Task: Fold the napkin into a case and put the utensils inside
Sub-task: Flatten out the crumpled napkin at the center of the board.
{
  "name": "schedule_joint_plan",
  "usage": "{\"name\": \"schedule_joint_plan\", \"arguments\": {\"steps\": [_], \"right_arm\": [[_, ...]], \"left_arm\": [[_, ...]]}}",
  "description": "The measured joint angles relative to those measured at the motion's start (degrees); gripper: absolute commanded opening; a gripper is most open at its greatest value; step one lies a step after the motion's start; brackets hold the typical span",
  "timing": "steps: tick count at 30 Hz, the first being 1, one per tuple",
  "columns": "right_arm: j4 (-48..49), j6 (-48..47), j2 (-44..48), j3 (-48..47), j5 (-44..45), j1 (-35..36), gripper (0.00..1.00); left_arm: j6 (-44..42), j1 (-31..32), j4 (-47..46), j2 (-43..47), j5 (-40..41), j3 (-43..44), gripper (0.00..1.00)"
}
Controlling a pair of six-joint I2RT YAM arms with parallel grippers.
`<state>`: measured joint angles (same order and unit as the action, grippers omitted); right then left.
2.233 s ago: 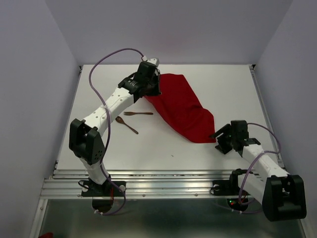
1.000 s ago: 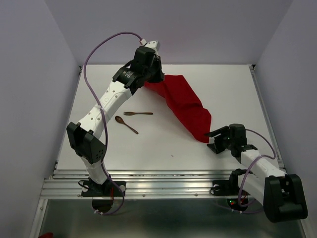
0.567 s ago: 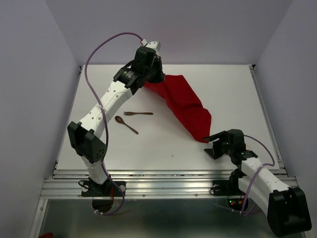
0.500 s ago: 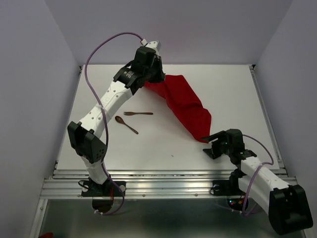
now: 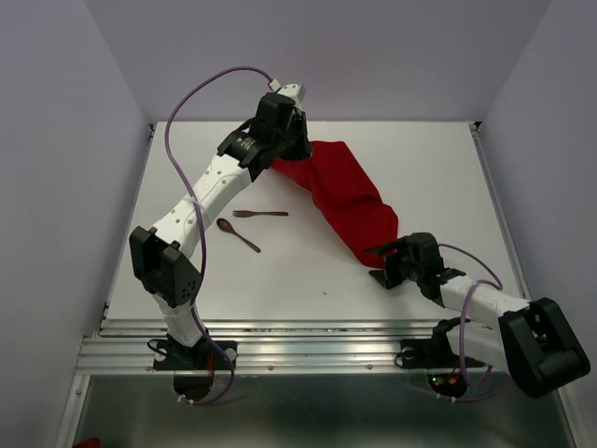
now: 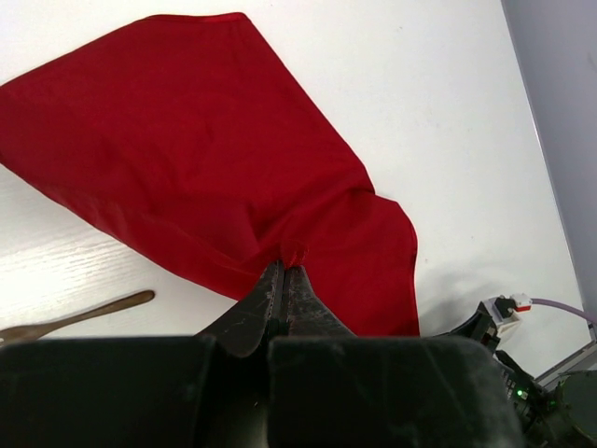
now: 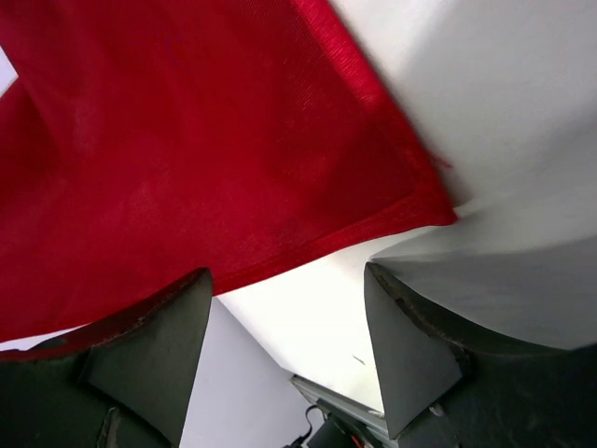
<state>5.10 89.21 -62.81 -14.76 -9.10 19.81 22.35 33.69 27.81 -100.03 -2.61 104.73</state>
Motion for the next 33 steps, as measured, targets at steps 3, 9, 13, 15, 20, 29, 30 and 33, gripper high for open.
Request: {"name": "schedule_joint_plan", "arguments": {"steps": [3,9,13,15,20,29,30,33], "right_arm": [[1.8,1.5,-2.3,-0.6,1.0,1.6,0.72],[3.4,4.1,-5.3,-1.9,2.4,6.4,0.76],[4.0,5.8,-5.4,-1.9,3.6,7.3,0.77],[4.3,6.6,-5.4,-1.9,4.5,7.4,0.79],[5.9,8.1,-3.7,-1.4,8.8,7.6,0.8],[10.1,10.8,-3.7,-0.3,12.0,7.6,0.8],[10.7,11.3,-4.0,-0.3,12.0,7.6,0.8],[11.5,12.5,-4.0,-0.3,12.1,8.2,0.81]], "left_arm": [[-0.2,0.0,0.0,0.0,-0.1,0.0,0.0],[-0.4,0.0,0.7,0.0,-0.5,0.7,0.0],[-0.7,0.0,2.0,0.0,-1.1,3.8,0.0],[-0.9,0.0,2.0,0.0,-1.5,5.0,0.0],[-1.3,0.0,2.6,0.0,-1.9,5.7,0.0],[-1.3,0.0,2.9,0.3,-3.8,5.7,0.0],[-1.3,0.0,2.9,0.3,-4.1,5.7,0.0],[-1.3,0.0,2.9,0.3,-4.6,5.7,0.0]]}}
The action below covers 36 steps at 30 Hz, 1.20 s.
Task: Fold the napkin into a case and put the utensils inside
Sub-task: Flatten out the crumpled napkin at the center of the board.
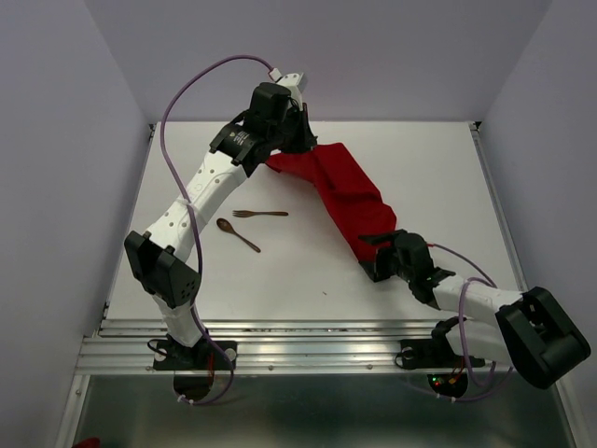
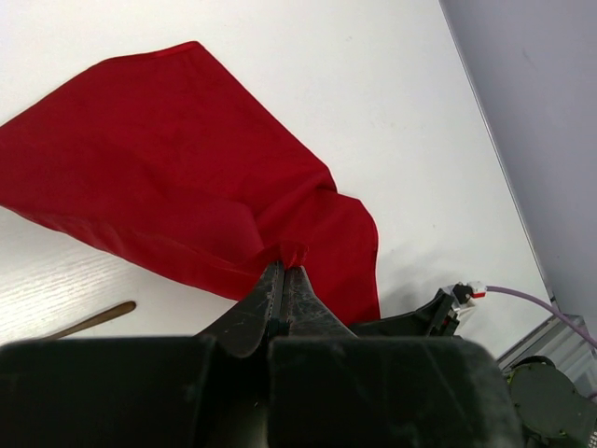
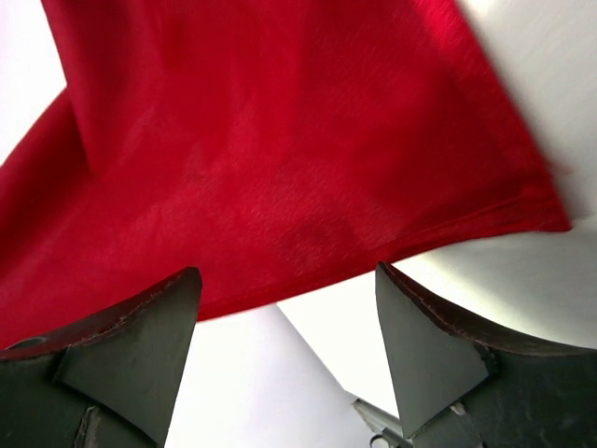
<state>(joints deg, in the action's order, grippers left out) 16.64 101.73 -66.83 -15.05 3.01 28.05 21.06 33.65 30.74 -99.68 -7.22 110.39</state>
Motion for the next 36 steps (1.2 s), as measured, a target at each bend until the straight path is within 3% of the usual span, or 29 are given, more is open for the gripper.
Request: {"name": "schedule_joint_plan", "arguments": {"steps": [8,21,25,28,36], "right_arm": [[0.8,2.7,-0.2,-0.1,0.3,3.2,0.82],[7.4,9.2,-8.8,-0.1,2.3,4.3,0.81],[9.3,10.7,-9.6,0.2,4.1,4.3,0.77],[10.2,11.3,-8.9,1.4,6.3,4.3,0.68],[7.4,11.6,-3.1,3.9,11.5,4.3,0.63]], "left_arm": [[0.3,0.0,0.0,0.0,-0.4,0.0,0.0],[0.4,0.0,0.0,0.5,-0.5,0.0,0.0],[0.4,-0.1,0.0,1.1,-0.5,0.0,0.0],[0.4,-0.5,0.2,1.6,-1.1,0.0,0.0],[0.2,-1.5,0.4,3.7,-1.8,-0.2,0.0]]}}
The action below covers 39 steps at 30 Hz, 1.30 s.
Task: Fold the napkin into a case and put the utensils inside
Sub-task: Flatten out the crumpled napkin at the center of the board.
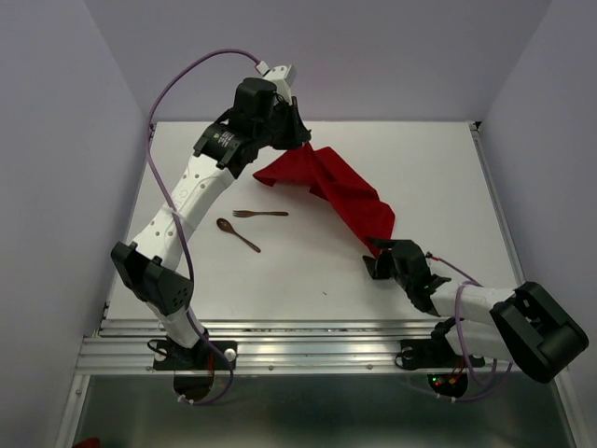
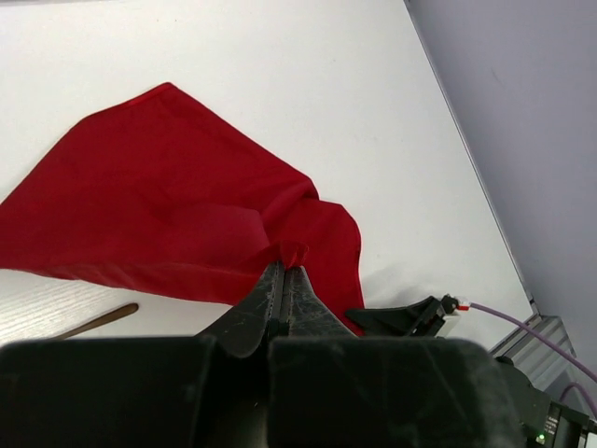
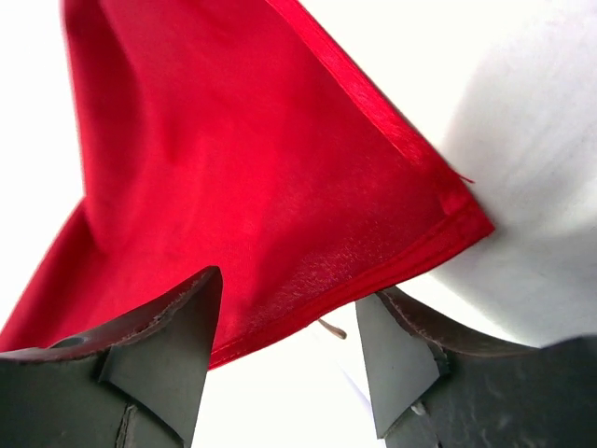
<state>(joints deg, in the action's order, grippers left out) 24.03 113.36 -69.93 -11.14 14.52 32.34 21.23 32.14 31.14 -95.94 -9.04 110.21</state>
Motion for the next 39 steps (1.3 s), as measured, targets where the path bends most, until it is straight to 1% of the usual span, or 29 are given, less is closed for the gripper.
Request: {"name": "schedule_joint_plan", "arguments": {"steps": [5,7,10,15,16,19,24,25,27,28,29,32,34,36,39], "right_arm": [[-1.1,-0.5,3.7,1.8,3.3,0.0,0.57],[-1.7,-1.1,4.6,2.6,4.3,0.0,0.57],[-2.3,-2.3,4.8,2.7,4.5,-0.8,0.55],[-4.0,-3.2,4.0,2.5,4.3,-1.2,0.5],[-4.4,-3.2,4.0,2.5,4.3,-1.2,0.47],[-6.1,-3.2,4.1,2.5,4.4,-1.2,0.47],[-10.1,-3.9,5.0,1.4,5.4,-1.2,0.36],[-11.4,-4.1,5.4,1.0,5.9,-1.2,0.31],[-13.2,-4.5,6.1,0.7,6.7,-1.2,0.25],[-14.8,-4.7,6.9,0.4,7.3,-1.2,0.18],[-16.0,-5.0,7.6,0.1,8.1,-1.2,0.13],[-20.2,-6.8,9.6,-1.6,10.8,-1.2,0.02],[-22.3,-8.6,10.4,-3.1,12.0,-1.3,0.01],[-26.4,-12.4,11.9,-6.7,13.9,-1.6,0.01],[-32.9,-18.3,12.9,-15.2,17.4,-1.6,0.01]], "left_arm": [[-0.3,-0.2,0.0,0.5,-0.1,-0.4,0.0],[-0.4,-0.2,0.0,0.7,-0.2,-1.0,0.0],[-0.4,-0.2,0.0,0.8,-0.4,-1.4,0.0],[-0.5,-0.4,0.0,1.1,-0.7,-2.6,0.0],[-0.4,-0.4,0.0,1.2,-0.7,-2.8,0.0],[-0.4,-0.4,0.0,1.6,-0.8,-3.1,0.0],[-0.4,-0.5,0.0,2.7,-0.9,-3.8,0.0],[-0.4,-0.5,0.0,2.9,-0.9,-3.8,0.0],[-0.4,-0.5,0.0,3.2,-0.9,-3.9,0.0],[-0.4,-0.5,-0.1,3.4,-0.9,-4.2,0.0],[-0.4,-0.5,-0.2,3.6,-0.9,-4.5,0.0],[-0.4,-0.5,-0.3,3.9,-1.1,-5.5,0.0],[-0.4,-0.5,-0.3,3.9,-1.3,-5.7,0.0],[-0.4,-0.5,-0.3,3.9,-1.8,-5.7,0.0],[-0.5,-0.8,-0.9,3.9,-2.7,-5.7,0.0]]}}
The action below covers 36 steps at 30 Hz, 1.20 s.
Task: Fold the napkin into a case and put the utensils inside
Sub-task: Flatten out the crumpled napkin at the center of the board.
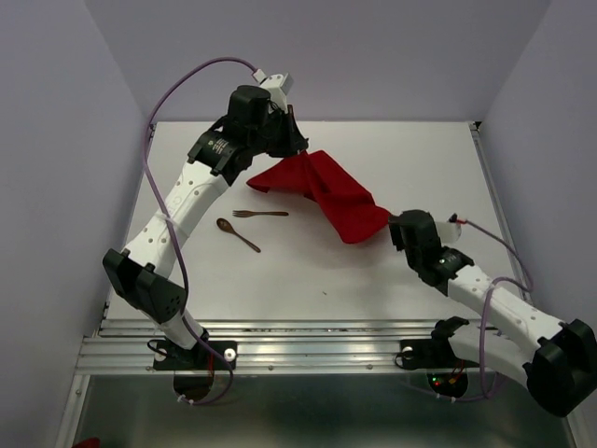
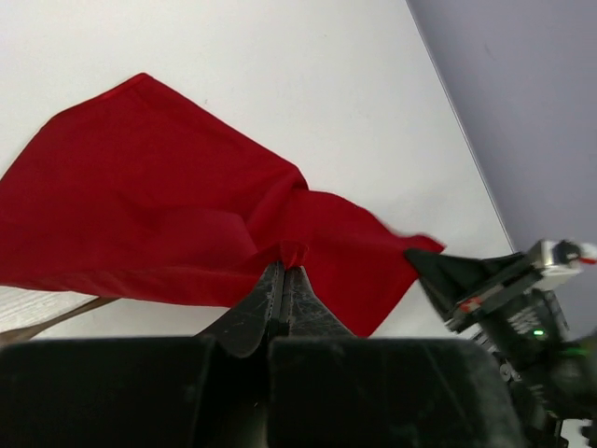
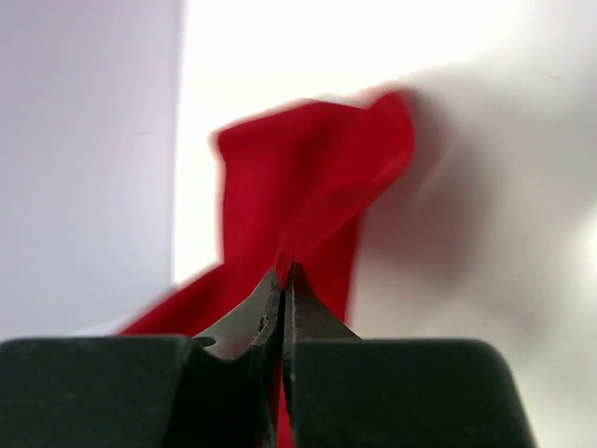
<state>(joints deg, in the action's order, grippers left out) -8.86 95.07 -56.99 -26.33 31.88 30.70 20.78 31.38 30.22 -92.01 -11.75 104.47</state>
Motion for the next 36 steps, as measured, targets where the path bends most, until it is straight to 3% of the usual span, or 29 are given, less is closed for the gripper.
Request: {"name": "schedule_joint_plan", "arguments": {"steps": [9,18,26,36], "right_arm": [[-5.4,-32.5,2.5,-33.6,11.6,0.0,0.01],[-7.7,-55.6,3.2,-53.9,12.2,0.0,0.01],[-10.3,-63.8,10.2,-60.6,9.4,0.0,0.01],[-18.3,-63.0,16.0,-68.2,4.3,0.0,0.01]], "left_arm": [[-0.9,-2.3,0.0,0.0,-2.0,3.4,0.0],[-1.1,-3.0,-2.5,4.6,-3.7,7.5,0.0],[1.4,-2.8,-10.5,20.9,-6.6,-1.0,0.0],[5.4,-1.8,-15.1,33.6,-8.3,-7.4,0.0]]}}
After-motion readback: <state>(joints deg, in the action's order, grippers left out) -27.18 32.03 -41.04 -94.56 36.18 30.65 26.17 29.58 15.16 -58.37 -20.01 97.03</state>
